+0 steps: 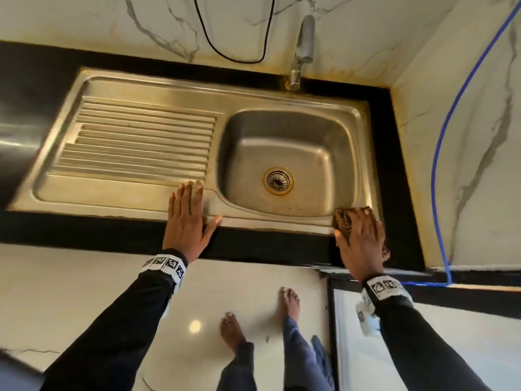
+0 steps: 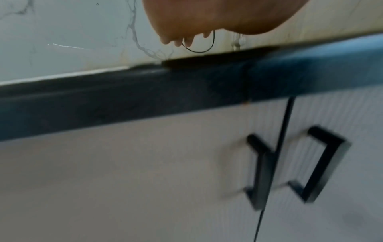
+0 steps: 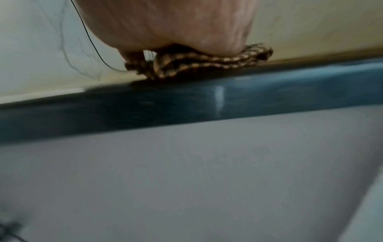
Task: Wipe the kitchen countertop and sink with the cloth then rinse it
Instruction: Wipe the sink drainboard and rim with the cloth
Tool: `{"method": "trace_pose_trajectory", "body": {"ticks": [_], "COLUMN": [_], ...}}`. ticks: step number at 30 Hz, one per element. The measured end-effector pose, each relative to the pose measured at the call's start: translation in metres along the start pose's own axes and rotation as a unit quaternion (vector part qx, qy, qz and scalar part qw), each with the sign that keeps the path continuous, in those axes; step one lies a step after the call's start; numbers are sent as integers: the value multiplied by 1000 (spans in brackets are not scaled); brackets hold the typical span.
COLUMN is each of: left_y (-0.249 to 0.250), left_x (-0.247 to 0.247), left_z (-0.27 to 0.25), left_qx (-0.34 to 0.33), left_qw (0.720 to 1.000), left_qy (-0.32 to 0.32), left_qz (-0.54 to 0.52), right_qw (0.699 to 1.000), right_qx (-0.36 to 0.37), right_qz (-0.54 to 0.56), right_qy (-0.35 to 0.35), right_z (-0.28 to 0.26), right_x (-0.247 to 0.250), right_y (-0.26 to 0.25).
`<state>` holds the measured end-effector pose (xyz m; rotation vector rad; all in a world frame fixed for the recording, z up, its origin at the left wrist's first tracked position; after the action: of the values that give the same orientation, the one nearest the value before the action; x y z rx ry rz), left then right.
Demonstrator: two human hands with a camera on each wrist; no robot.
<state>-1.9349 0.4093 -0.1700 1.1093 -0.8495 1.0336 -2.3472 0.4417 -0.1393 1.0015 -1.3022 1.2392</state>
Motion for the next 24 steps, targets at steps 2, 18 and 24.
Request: {"method": "trace_pose_trajectory", "body": {"ticks": [2,18,24], "left_y": [-16,-33,-18], "left_x": [4,1,-2], "left_z": [-3,-6,-6], "left_qx": [35,125,36], "left_qw": [998,978,997], "left_qy": [18,65,46], "left_qz": [-41,-155,-49], "right_qw": [999,998,998], "right_qx": [-1,-44,-68], "right_qz": [23,23,-1], "right_qy": [-31,26,12], "right_z": [-18,-51,-23], "right_x": [-7,-15,3], "right_y": [-71,-37,94]}}
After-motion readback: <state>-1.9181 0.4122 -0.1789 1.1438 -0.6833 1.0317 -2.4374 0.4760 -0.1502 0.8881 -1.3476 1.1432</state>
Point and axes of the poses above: each hand's wrist, its own z-axis towards the middle knuckle, its own x-axis out of the back of the hand, y = z × x, the point moved 3 cm from there along z, towards the middle knuckle, and after that the axes turned 13 degrees about y, right-handed, at the moved point
